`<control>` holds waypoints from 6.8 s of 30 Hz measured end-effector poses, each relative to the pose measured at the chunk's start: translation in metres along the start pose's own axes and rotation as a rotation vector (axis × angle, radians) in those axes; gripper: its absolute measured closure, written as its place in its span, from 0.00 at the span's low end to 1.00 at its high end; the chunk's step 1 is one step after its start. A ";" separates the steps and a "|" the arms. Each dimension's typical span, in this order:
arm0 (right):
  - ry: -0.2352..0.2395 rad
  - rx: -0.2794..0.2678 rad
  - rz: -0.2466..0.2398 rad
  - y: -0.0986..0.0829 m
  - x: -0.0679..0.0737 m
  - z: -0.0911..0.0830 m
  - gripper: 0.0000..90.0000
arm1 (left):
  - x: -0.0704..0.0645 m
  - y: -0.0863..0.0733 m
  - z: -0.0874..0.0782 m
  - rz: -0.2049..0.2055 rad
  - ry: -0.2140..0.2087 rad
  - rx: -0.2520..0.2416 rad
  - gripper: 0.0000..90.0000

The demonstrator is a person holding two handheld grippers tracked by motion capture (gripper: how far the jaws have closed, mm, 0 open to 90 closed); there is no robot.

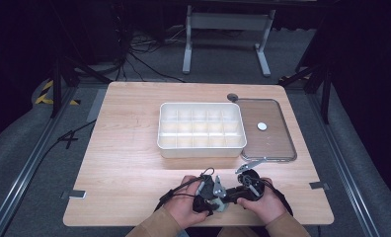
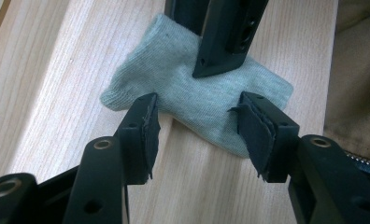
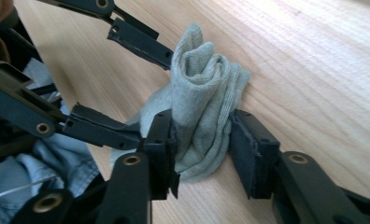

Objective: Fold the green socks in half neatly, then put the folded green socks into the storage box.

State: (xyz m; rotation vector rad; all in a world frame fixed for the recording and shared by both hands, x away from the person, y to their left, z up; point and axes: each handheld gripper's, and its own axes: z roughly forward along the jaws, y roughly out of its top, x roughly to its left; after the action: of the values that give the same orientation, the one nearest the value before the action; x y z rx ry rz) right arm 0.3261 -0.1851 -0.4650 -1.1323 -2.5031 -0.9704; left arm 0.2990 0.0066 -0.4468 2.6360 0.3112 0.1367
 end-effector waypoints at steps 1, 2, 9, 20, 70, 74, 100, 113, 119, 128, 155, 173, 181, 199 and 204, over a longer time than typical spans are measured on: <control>0.012 0.002 0.010 0.000 -0.001 0.000 0.72 | -0.001 0.000 0.000 -0.009 0.001 -0.002 0.54; 0.023 0.005 0.016 0.000 -0.002 0.001 0.73 | -0.001 -0.001 0.000 -0.013 0.002 -0.003 0.54; 0.016 0.018 -0.020 0.004 0.003 0.001 0.85 | 0.000 -0.003 -0.001 -0.014 0.002 -0.012 0.54; -0.040 0.020 -0.101 0.015 0.016 -0.014 0.88 | 0.021 -0.021 -0.033 -0.089 -0.016 -0.072 0.52; -0.285 -0.133 -0.170 0.089 -0.006 -0.125 0.87 | 0.074 -0.070 -0.098 -0.308 0.080 -0.101 0.46; -0.306 -0.128 -0.170 0.095 -0.011 -0.127 0.87 | 0.074 -0.071 -0.098 -0.312 0.083 -0.103 0.46; -0.497 0.053 -0.244 0.154 -0.033 -0.092 0.87 | 0.069 -0.096 -0.109 -0.373 0.118 -0.114 0.46; -0.538 0.204 -0.265 0.159 -0.047 -0.058 0.87 | 0.068 -0.104 -0.114 -0.393 0.129 -0.122 0.46; -0.541 0.269 -0.263 0.157 -0.051 -0.044 0.87 | 0.068 -0.103 -0.113 -0.388 0.127 -0.116 0.46; -0.527 0.315 -0.248 0.151 -0.053 -0.026 0.88 | 0.069 -0.102 -0.113 -0.381 0.123 -0.112 0.45; -0.425 0.165 -0.181 0.157 -0.049 -0.048 0.53 | 0.069 -0.099 -0.109 -0.372 0.123 -0.101 0.44; -0.487 0.241 -0.160 0.159 -0.061 -0.027 0.87 | 0.068 -0.099 -0.109 -0.365 0.121 -0.102 0.44; -0.470 0.293 -0.126 0.159 -0.072 -0.010 0.87 | 0.066 -0.103 -0.110 -0.378 0.122 -0.103 0.44; -0.366 -0.016 -0.131 0.151 -0.047 -0.070 0.64 | 0.067 -0.106 -0.115 -0.385 0.122 -0.111 0.43; -0.318 -0.092 -0.208 0.144 -0.034 -0.089 0.61 | 0.067 -0.105 -0.115 -0.383 0.114 -0.113 0.43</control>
State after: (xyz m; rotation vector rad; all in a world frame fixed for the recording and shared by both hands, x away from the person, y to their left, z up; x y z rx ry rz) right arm 0.4499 -0.1933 -0.3446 -1.1496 -2.9053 -1.0378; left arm 0.3262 0.1651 -0.3925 2.4107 0.8131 0.1715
